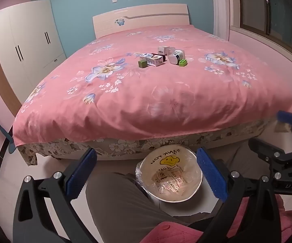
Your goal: Collect trash
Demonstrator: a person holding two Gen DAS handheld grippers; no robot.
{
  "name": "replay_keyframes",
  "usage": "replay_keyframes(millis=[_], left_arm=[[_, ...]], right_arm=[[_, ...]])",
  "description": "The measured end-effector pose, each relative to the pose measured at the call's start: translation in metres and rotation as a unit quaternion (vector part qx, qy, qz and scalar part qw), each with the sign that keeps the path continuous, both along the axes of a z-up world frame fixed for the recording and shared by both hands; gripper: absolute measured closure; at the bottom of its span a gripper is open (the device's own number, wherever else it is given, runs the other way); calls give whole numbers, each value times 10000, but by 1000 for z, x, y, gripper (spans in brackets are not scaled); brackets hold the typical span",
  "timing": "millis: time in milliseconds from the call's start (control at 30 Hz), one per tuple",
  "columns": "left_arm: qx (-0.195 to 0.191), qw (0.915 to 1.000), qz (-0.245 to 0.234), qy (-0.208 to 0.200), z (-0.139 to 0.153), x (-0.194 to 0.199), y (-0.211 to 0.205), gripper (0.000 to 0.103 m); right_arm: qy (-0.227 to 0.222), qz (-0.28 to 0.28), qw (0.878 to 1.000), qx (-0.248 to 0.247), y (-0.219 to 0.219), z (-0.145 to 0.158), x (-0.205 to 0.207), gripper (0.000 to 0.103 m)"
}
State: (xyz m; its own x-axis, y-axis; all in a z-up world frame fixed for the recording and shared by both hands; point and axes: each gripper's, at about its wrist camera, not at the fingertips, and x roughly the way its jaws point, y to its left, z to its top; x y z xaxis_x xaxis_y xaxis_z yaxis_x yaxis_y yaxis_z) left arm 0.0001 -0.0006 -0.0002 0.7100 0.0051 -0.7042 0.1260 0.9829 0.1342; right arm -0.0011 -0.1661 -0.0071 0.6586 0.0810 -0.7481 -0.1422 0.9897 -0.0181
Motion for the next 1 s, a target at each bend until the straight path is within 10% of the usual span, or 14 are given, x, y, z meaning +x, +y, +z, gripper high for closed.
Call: replay_keyframes(millis=[1000], left_arm=[[-34, 10000, 13, 9, 0, 0, 1, 3]], right_arm=[[7, 0, 10000, 13, -1, -1, -1, 7]])
